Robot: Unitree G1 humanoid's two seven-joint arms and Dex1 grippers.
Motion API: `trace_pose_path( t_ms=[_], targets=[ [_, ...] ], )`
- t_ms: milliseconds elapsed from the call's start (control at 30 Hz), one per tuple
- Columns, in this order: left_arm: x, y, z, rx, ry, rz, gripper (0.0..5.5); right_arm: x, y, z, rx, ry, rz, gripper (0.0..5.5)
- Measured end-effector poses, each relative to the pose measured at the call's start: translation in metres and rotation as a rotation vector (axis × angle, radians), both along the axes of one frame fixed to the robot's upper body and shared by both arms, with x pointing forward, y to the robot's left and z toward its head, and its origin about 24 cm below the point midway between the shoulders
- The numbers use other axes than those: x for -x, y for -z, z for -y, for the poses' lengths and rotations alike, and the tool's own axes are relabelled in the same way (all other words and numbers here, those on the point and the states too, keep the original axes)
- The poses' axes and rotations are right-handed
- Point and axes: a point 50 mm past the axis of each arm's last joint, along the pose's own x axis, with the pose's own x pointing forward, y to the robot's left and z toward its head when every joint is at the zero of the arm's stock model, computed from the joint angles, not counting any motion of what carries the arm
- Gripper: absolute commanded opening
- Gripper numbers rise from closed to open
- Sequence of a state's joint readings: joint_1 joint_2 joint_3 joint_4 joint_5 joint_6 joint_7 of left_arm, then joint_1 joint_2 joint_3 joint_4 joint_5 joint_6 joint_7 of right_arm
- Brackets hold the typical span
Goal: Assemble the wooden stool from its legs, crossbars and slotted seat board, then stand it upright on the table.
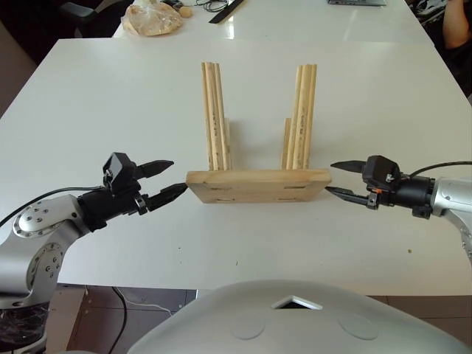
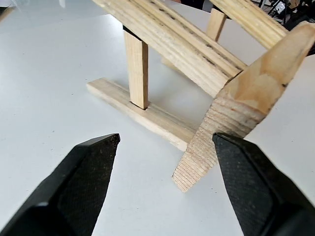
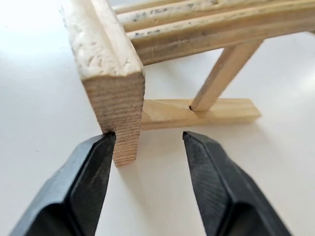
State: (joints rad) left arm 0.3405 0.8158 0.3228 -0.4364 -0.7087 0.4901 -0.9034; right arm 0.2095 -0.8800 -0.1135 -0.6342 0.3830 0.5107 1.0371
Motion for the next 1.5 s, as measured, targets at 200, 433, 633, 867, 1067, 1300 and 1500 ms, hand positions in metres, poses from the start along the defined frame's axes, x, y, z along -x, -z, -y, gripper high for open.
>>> trace_pose_path(
  t_ms=[200, 433, 633, 867, 1067, 1300, 1500],
  targets=[
    [-0.017, 0.002, -0.002, 0.004, -0.02, 0.041, 3.54, 0.0, 0.003, -0.001, -0.057, -0.109, -0.071, 2.54],
    [-0.014, 0.005, 0.003, 0.012, 0.031, 0.051, 3.54, -0.004, 0.004, 0.01, -0.033, -0.138, -0.065, 2.54],
    [-0.013, 0.016, 0.001, -0.022, 0.056, 0.018, 3.54, 0.0, 0.009, 0.013, -0.041, -0.155, -0.098, 2.54],
    [-0.016, 0.017, 0.001, -0.029, 0.07, 0.022, 3.54, 0.002, 0.021, 0.021, -0.049, -0.129, -0.157, 2.54],
    [-0.021, 0.018, -0.001, -0.061, 0.055, 0.03, 3.54, 0.008, 0.041, -0.001, -0.112, -0.106, -0.174, 2.54],
    [-0.023, 0.018, -0.005, -0.084, 0.037, 0.032, 3.54, -0.004, 0.051, -0.014, -0.145, 0.031, -0.082, 2.54],
    [-0.027, 0.019, -0.005, -0.079, 0.045, 0.03, 3.54, -0.007, 0.052, -0.013, -0.143, 0.052, -0.067, 2.54]
  ],
)
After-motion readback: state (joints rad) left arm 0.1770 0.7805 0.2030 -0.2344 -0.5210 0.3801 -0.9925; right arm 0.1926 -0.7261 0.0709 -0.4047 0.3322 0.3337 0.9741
